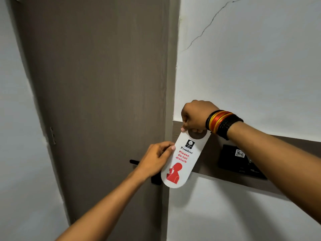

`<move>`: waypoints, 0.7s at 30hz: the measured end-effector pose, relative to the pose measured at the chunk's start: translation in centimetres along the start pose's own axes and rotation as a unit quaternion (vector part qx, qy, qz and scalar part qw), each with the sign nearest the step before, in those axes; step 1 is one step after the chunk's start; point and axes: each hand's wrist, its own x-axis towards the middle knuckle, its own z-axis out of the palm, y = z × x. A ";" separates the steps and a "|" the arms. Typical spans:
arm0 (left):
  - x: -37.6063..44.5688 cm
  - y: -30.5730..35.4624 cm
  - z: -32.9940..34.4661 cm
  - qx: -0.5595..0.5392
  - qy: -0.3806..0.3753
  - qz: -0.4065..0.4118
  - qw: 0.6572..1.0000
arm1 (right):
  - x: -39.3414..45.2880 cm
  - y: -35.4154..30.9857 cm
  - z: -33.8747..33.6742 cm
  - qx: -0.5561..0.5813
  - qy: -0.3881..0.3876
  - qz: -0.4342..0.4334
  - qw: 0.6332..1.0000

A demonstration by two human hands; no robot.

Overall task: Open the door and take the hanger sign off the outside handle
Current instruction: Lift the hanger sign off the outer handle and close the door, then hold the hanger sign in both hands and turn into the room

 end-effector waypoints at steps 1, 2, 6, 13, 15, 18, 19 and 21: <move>-0.5 0.4 -0.2 -0.006 0.015 -0.011 1.000 | -0.2 -0.5 -0.2 -0.009 0.013 -0.009 1.000; -1.0 0.7 -0.4 -0.012 0.027 -0.023 0.999 | -0.5 -0.9 -0.2 -0.013 0.023 -0.013 1.000; -2.6 1.2 -0.8 -0.042 0.067 -0.055 0.995 | -2.3 -1.5 0.1 0.059 0.068 -0.011 0.996; -4.4 1.0 -1.1 -0.171 0.142 -0.115 0.968 | -11.2 -1.4 10.8 0.615 0.200 0.161 0.745; -4.8 0.5 -0.1 -0.194 0.127 -0.119 0.966 | -13.0 -1.6 13.9 0.659 0.101 0.207 0.716; -5.1 -0.3 2.7 -0.217 0.104 -0.119 0.963 | -14.4 -0.8 15.7 0.674 0.058 0.214 0.705; -5.2 -0.5 4.0 -0.220 0.092 -0.123 0.963 | -15.1 -0.3 16.1 0.668 0.058 0.215 0.710; -5.7 -0.5 6.6 -0.217 0.062 -0.126 0.966 | -16.7 1.0 16.6 0.657 0.060 0.228 0.716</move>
